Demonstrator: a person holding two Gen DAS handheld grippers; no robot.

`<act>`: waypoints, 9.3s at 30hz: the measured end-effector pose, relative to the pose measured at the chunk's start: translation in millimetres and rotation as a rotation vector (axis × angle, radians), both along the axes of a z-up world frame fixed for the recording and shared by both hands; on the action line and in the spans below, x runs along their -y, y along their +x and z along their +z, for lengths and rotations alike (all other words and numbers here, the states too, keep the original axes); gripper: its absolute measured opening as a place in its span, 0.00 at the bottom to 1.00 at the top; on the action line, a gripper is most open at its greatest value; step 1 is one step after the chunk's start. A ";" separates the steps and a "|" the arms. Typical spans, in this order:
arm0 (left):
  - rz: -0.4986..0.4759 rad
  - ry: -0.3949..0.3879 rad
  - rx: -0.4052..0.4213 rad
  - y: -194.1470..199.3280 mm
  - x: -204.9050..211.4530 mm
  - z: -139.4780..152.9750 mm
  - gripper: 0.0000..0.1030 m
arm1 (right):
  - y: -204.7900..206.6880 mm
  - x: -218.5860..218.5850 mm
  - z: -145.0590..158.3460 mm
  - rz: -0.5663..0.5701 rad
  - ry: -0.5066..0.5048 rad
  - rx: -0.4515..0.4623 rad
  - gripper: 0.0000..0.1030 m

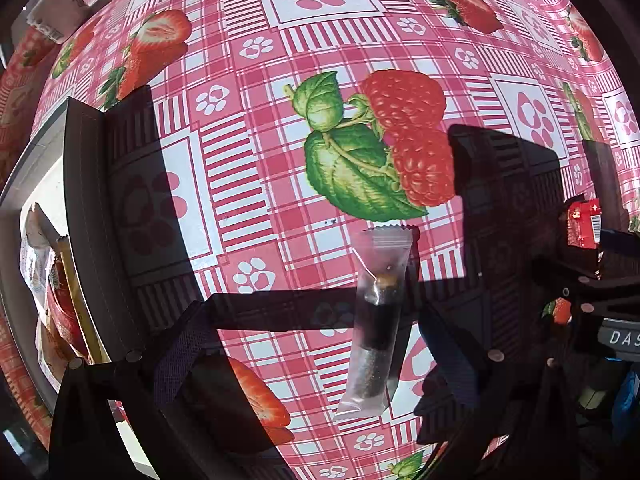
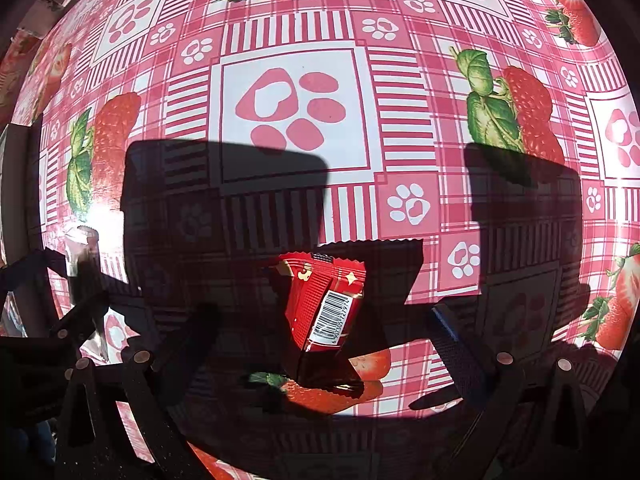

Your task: Organize snacks

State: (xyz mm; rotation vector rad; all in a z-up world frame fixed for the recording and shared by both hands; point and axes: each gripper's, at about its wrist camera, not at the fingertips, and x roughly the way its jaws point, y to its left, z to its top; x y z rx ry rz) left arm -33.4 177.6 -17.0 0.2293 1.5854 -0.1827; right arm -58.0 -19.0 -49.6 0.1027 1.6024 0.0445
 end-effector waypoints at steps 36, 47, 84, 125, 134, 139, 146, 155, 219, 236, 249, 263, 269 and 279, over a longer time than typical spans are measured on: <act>-0.005 0.000 0.000 -1.9 4.8 -1.4 1.00 | 0.3 0.2 -0.4 -0.002 0.001 -0.005 1.00; -0.009 0.000 0.006 -3.8 3.8 0.4 1.00 | 0.6 0.4 -0.4 -0.001 0.001 -0.004 1.00; 0.008 -0.109 0.037 -21.6 -45.7 96.5 0.15 | -0.5 -22.2 71.8 0.000 0.262 0.046 0.20; 0.259 -0.010 0.119 -49.2 -201.9 109.6 0.15 | 26.5 -259.9 135.0 0.458 0.303 0.099 0.20; 0.267 -0.007 0.123 -42.2 -212.8 109.1 0.15 | 30.6 -279.7 138.5 0.483 0.313 0.098 0.20; 0.265 -0.008 0.122 -39.2 -214.1 108.9 0.16 | 33.0 -280.1 137.4 0.475 0.311 0.094 0.20; 0.252 -0.008 0.115 -34.5 -214.7 105.8 0.15 | 34.3 -277.0 137.1 0.466 0.312 0.088 0.20; 0.252 -0.007 0.109 -32.6 -214.9 103.5 0.16 | 35.2 -277.2 136.1 0.470 0.313 0.083 0.20; 0.277 0.017 0.065 -10.4 -228.6 82.4 0.16 | 67.0 -285.9 115.7 0.453 0.294 0.042 0.20; 0.293 0.020 0.058 -8.9 -235.2 76.5 0.16 | 71.4 -296.7 112.3 0.461 0.277 0.037 0.20; 0.270 0.052 0.144 -10.5 -226.9 94.2 0.83 | 73.6 -298.7 108.3 0.455 0.230 0.032 0.75; 0.242 0.036 0.155 -17.5 -217.1 118.2 0.83 | 58.7 -283.7 151.0 0.513 0.176 0.139 1.00; 0.239 0.035 0.106 -32.4 -215.0 122.5 0.96 | 44.1 -269.7 159.6 0.474 0.173 0.127 1.00; 0.203 0.032 0.167 -55.3 -203.6 149.4 0.99 | 24.9 -265.0 169.3 0.496 0.114 0.177 1.00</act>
